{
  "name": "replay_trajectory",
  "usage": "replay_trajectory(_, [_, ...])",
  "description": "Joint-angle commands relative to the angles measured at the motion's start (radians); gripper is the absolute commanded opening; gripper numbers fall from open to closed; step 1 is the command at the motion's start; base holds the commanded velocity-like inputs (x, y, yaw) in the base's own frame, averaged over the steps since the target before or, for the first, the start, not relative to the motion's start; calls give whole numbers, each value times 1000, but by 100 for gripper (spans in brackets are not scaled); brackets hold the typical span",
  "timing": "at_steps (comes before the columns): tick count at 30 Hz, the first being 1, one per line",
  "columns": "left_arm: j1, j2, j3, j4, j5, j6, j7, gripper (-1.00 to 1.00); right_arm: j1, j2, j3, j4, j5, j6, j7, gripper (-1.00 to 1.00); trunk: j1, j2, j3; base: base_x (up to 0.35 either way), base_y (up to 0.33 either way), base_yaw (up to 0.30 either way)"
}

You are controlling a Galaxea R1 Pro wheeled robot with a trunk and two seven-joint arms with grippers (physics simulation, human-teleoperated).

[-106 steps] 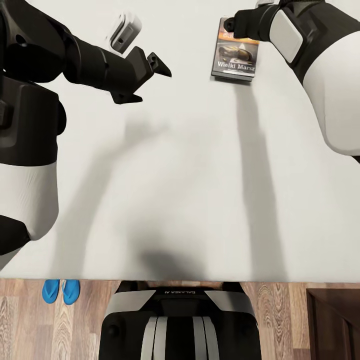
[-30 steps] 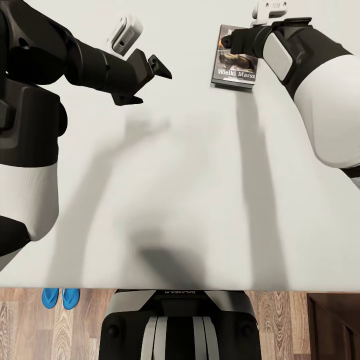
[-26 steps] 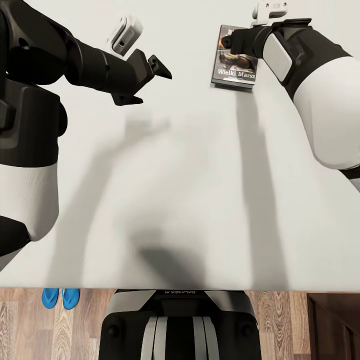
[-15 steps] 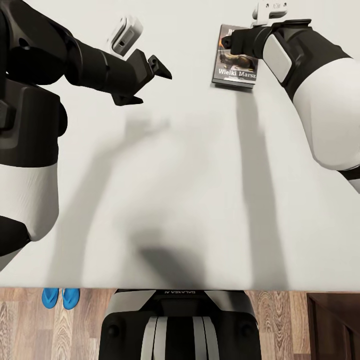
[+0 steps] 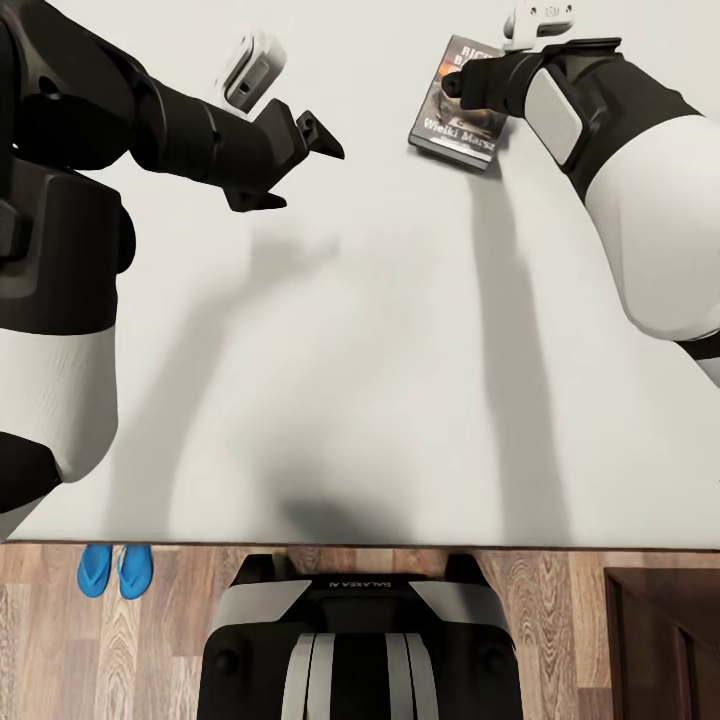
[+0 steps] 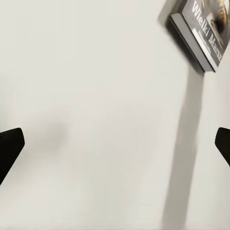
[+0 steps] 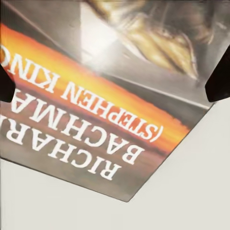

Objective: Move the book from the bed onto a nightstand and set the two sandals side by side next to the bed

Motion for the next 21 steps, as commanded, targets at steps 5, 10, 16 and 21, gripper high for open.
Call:
replay_trajectory(5, [-1,1,0,0,5,8,8,100,-1,1,-6,59,11,8,4,100,0,0,0,-31,-14,0])
replay_trajectory(10, [-1,1,0,0,5,8,8,100,-2,1,-6,59,11,8,4,100,0,0,0,-11,-5,0])
replay_trajectory(16, [0,1,-1,0,5,8,8,100,-3,1,-6,58,11,9,4,100,0,0,0,-72,-20,0])
replay_trajectory(21, [-1,1,-1,0,5,8,8,100,-4,1,-6,58,11,9,4,100,0,0,0,-227,-76,0])
